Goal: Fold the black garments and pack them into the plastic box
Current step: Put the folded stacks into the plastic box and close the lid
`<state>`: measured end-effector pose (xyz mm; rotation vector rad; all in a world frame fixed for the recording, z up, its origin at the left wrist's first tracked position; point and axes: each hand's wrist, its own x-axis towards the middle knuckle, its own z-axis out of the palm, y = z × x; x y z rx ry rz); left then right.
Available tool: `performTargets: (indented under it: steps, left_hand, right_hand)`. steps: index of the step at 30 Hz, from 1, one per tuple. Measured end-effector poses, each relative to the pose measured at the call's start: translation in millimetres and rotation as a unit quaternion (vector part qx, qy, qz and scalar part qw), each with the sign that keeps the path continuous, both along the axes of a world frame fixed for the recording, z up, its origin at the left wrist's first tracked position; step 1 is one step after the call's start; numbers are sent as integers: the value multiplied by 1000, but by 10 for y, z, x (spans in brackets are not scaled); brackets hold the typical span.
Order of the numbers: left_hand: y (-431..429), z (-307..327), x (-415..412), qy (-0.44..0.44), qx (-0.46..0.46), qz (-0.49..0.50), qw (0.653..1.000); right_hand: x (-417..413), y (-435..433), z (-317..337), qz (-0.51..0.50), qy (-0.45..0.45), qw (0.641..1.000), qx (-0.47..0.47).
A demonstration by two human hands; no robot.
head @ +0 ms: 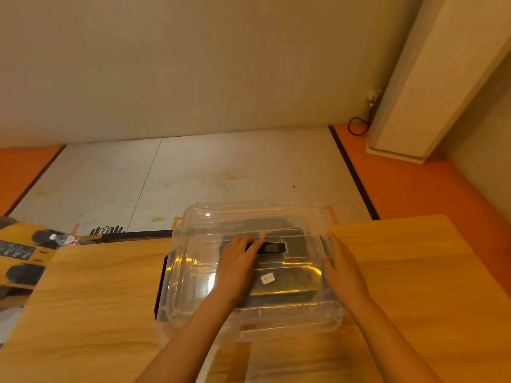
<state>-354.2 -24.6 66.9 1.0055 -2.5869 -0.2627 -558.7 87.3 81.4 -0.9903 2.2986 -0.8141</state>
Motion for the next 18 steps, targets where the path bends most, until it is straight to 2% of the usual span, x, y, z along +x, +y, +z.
performTargets:
  steps: [3,9,13,18]
  left_hand:
    - [69,-60,-18,8,13,28,999]
    - [71,-109,64,36,-30,39,998]
    - [100,-147,121,18,-69,50,996]
    - [167,-202,195,53,-21,52,997]
  right_hand:
    - [-19,-12,-15,25,26,999,-4]
    - [-47,24,-45,49,26,998,-6]
    - [-3,42,-60,43,33,998,-22]
    - [70,90,-93,49,53,997,-35]
